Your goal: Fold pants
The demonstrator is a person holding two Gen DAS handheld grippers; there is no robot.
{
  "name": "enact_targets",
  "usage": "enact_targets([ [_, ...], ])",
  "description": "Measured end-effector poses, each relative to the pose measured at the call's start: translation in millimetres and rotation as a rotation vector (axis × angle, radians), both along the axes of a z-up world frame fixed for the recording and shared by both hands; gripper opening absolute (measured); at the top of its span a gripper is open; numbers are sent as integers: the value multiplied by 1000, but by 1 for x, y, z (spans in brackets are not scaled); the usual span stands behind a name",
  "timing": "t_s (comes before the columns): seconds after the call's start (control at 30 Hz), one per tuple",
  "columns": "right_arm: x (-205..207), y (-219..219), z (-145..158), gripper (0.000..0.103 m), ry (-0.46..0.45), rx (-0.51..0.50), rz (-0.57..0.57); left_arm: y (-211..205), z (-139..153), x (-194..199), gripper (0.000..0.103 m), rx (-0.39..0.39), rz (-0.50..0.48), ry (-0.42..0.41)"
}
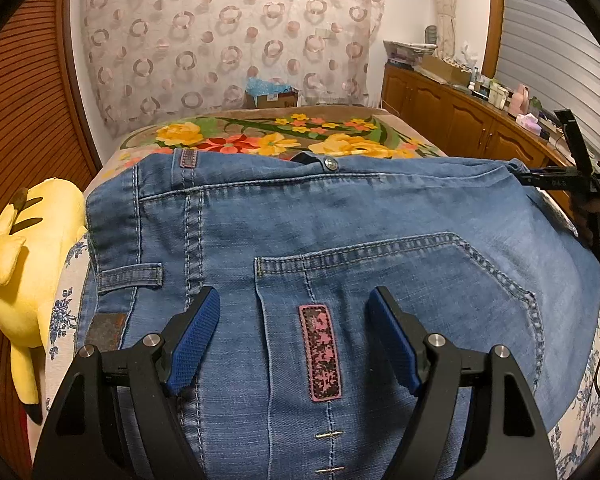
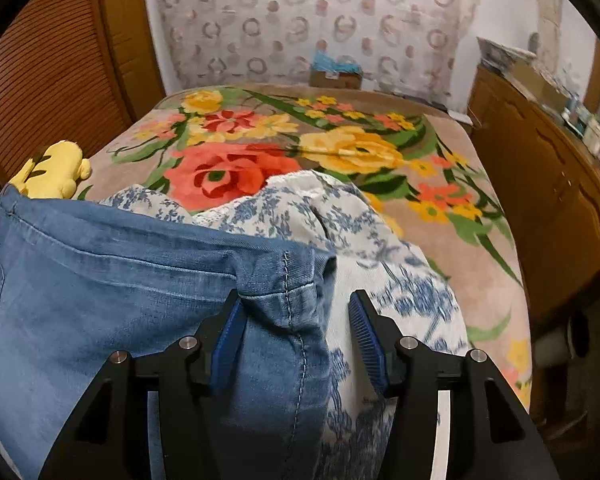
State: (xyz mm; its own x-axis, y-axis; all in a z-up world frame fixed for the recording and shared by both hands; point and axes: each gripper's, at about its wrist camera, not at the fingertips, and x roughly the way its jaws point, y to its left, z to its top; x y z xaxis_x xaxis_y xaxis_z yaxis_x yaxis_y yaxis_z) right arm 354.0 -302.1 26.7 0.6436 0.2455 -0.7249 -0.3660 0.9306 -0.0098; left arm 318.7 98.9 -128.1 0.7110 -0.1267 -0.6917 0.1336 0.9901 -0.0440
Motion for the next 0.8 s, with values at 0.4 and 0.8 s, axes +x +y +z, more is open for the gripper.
enact_targets([
  [0.4,-11,2,-11,18,-17,31,102,28,28,-23,78,40,72,-33],
  [0.8,-27,-4,-1,17,-68,65,87,99,4,-73,71,63,276,81],
])
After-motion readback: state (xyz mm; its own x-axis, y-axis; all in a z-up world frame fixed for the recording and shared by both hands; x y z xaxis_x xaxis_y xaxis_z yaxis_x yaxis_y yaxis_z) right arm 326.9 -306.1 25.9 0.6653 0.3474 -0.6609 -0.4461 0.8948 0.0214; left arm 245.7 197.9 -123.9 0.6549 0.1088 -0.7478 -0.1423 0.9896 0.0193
